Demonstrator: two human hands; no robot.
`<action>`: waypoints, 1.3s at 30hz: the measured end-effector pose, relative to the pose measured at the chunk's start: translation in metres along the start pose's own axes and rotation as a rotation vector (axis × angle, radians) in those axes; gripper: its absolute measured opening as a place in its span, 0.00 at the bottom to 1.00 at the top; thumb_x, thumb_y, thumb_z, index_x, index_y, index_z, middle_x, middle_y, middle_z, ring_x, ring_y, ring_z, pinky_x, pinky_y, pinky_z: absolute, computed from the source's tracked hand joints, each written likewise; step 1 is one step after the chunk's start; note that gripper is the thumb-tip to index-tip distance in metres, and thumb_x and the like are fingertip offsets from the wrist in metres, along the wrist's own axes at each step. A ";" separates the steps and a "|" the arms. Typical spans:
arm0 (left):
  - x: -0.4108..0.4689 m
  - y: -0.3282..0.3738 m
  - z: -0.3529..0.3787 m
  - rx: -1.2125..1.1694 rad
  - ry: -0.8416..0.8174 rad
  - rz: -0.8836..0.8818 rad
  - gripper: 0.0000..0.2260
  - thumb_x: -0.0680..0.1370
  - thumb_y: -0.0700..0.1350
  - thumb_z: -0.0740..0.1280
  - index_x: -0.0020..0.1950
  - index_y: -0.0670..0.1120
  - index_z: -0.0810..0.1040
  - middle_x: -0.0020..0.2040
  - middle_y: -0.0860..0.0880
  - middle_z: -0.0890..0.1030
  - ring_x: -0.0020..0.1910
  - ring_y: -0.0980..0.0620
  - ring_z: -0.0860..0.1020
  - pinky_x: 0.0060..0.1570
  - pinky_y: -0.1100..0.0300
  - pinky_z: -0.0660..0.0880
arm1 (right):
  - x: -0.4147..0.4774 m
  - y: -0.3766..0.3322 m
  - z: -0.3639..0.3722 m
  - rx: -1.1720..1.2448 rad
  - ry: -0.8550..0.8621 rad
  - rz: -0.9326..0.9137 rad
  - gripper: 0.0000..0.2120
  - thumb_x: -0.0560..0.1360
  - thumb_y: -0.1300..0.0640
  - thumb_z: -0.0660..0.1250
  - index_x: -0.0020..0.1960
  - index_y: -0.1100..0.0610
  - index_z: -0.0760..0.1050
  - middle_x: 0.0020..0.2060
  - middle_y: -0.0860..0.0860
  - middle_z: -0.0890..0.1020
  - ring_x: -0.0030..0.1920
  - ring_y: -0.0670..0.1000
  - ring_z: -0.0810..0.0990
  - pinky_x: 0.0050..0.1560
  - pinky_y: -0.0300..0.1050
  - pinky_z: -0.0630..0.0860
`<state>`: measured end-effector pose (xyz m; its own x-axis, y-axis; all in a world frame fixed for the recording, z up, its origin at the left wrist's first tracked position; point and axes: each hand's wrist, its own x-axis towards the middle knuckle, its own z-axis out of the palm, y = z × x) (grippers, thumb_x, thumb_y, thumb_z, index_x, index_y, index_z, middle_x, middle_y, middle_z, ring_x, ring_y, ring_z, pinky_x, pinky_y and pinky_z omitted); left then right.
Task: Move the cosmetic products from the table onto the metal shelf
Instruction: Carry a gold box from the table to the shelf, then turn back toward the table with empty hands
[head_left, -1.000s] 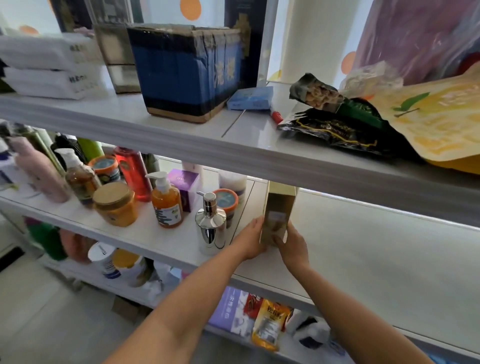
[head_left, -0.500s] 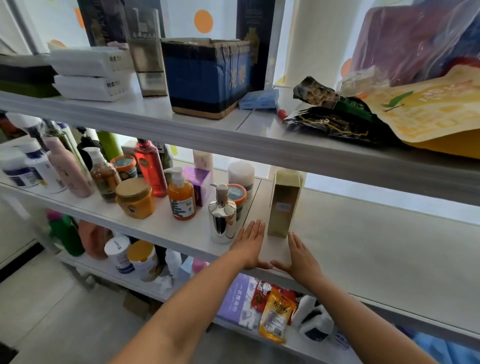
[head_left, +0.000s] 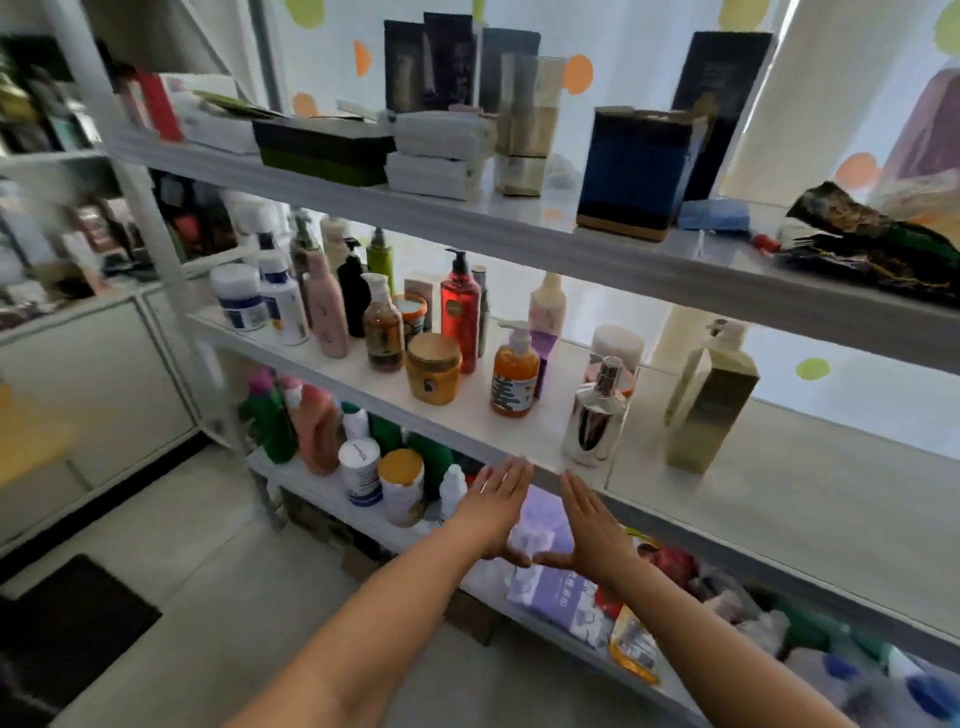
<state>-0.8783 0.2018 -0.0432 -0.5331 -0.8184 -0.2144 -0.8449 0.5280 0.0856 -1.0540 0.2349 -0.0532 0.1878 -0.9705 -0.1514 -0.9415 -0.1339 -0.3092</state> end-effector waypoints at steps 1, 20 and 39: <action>-0.017 -0.019 0.003 -0.008 0.006 -0.033 0.52 0.72 0.61 0.69 0.77 0.40 0.35 0.78 0.44 0.36 0.77 0.46 0.36 0.73 0.50 0.36 | 0.007 -0.023 0.006 -0.009 0.003 -0.041 0.65 0.58 0.21 0.60 0.76 0.59 0.35 0.77 0.54 0.39 0.77 0.52 0.40 0.73 0.41 0.39; -0.353 -0.301 0.067 -0.230 0.127 -1.050 0.48 0.76 0.64 0.62 0.76 0.41 0.31 0.77 0.45 0.33 0.76 0.47 0.33 0.72 0.50 0.33 | 0.102 -0.460 0.114 -0.209 -0.215 -0.880 0.56 0.69 0.34 0.66 0.76 0.61 0.34 0.76 0.55 0.36 0.76 0.52 0.38 0.76 0.46 0.41; -0.515 -0.580 0.056 -0.295 0.168 -1.458 0.47 0.77 0.63 0.61 0.76 0.42 0.32 0.77 0.44 0.33 0.76 0.47 0.34 0.73 0.49 0.35 | 0.243 -0.818 0.197 -0.236 -0.242 -1.222 0.56 0.70 0.35 0.66 0.76 0.61 0.33 0.76 0.55 0.36 0.77 0.53 0.39 0.75 0.47 0.46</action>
<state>-0.1110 0.3300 -0.0365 0.7823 -0.5987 -0.1722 -0.5921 -0.8005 0.0930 -0.1826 0.1478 -0.0217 0.9894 -0.1316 -0.0619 -0.1414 -0.9701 -0.1975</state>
